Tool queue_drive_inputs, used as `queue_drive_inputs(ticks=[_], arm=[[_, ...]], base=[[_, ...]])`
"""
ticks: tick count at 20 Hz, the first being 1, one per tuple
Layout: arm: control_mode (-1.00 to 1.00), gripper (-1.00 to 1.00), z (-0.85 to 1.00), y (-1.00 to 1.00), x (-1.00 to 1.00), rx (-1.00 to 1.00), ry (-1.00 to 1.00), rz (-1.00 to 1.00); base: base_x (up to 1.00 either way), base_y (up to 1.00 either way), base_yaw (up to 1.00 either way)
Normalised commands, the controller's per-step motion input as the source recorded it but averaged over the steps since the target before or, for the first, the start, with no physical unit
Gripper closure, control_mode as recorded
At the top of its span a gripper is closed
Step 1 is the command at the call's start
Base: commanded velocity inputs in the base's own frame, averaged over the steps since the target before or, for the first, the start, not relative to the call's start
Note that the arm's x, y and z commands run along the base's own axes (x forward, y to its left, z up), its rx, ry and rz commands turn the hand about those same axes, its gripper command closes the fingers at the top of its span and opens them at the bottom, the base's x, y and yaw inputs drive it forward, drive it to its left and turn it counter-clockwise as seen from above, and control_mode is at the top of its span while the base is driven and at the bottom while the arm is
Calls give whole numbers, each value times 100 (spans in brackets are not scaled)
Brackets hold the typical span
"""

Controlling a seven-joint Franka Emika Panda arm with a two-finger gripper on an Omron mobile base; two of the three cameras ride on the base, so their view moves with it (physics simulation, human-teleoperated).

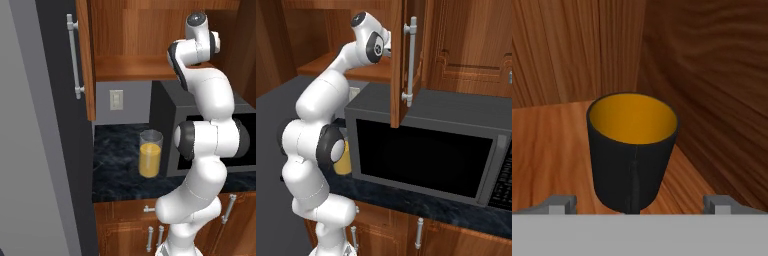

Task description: There is a tray on the dining counter. Grab the cup, mug, and pitcher and place them on the tray. The pitcher may be placed next to the tray if it cannot fit the tray.

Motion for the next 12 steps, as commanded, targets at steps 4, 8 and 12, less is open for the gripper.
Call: queue_drive_inputs(ticks=[4,8,12], arm=[[-100,-100,0,0,-16,0,0,0],[-100,-100,0,-1,-9,0,0,0],[-100,-100,-2,-8,0,0,0,0]], base=[[0,0,0],[0,0,0],[0,0,0]])
